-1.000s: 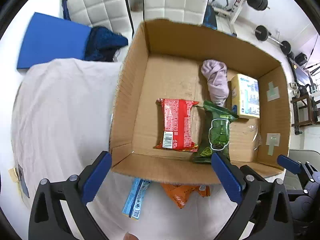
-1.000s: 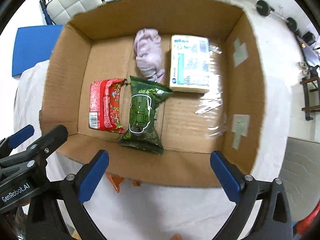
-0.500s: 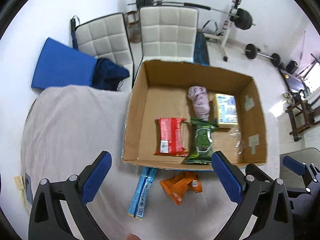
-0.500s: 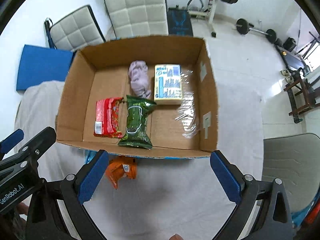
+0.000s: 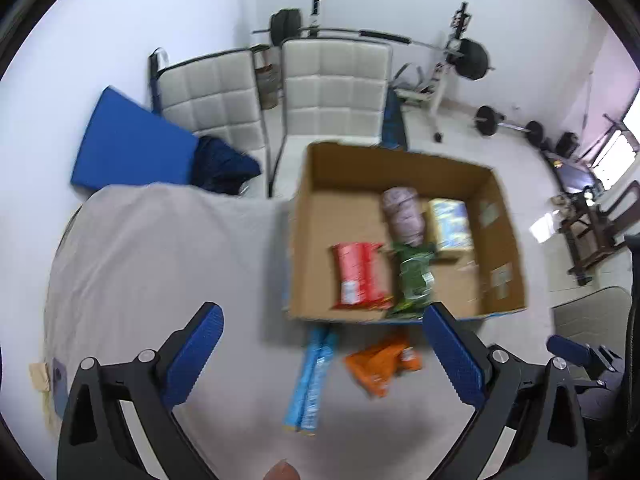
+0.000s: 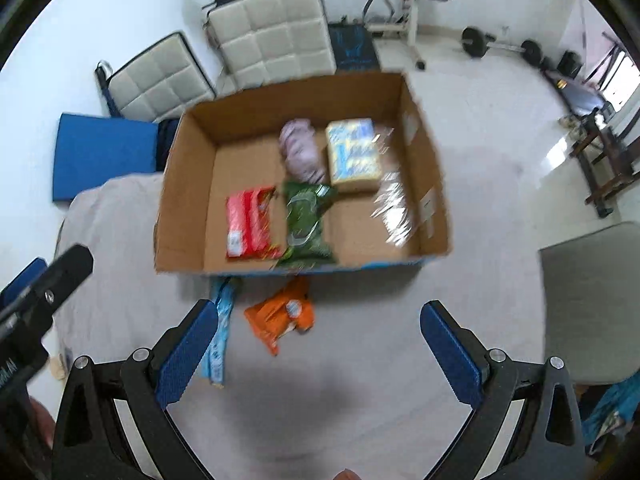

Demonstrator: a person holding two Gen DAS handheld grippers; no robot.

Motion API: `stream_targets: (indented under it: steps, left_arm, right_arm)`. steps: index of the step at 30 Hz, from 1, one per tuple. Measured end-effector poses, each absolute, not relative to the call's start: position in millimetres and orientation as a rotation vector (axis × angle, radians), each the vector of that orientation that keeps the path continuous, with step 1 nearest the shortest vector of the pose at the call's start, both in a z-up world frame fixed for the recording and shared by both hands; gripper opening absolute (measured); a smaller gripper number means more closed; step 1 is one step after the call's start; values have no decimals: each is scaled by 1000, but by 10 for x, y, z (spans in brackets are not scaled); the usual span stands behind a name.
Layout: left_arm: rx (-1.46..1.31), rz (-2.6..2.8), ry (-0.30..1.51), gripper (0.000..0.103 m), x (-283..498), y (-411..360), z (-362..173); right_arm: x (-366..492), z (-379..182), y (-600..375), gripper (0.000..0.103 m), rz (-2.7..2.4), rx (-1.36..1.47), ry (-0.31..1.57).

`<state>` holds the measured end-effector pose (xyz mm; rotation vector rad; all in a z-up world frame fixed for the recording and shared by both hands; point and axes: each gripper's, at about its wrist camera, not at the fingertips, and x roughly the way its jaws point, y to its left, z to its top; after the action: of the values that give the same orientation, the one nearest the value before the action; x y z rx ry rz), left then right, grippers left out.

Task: Organize soft objects
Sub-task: 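Grasp the orange snack bag with the right gripper while the left gripper grasps the blue stick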

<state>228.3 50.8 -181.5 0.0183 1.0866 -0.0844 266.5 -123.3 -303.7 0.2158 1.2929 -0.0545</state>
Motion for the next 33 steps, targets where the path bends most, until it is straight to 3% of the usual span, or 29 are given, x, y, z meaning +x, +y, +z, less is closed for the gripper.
stream_targets:
  steps: [8, 15, 18, 19, 22, 30, 32, 33]
  left_arm:
    - [73, 12, 1292, 102, 2306, 824, -2828]
    - [59, 54, 1426, 102, 2295, 990, -3458]
    - [71, 39, 1460, 102, 2284, 941, -3622]
    - [76, 32, 1468, 102, 2282, 912, -3673]
    - [72, -20, 1496, 102, 2268, 826, -3785]
    - [106, -125, 1553, 100, 2284, 572, -4036]
    - [124, -139, 1573, 81, 2291, 506, -4115]
    - [136, -143, 1593, 76, 2288, 468, -4175]
  right_arm:
    - [2668, -4124, -992, 103, -48, 438, 1501]
    - [2742, -4969, -933, 101, -164, 663, 1553]
    - [2790, -5173, -856, 89, -189, 680, 1540]
    - [2795, -5181, -847, 79, -206, 667, 1524]
    - [2780, -5183, -804, 64, -202, 643, 1510]
    - [2576, -5174, -960, 62, -137, 463, 1677]
    - [2491, -5143, -1013, 62, -134, 401, 1696]
    - [2448, -5109, -1039, 62, -129, 364, 1701]
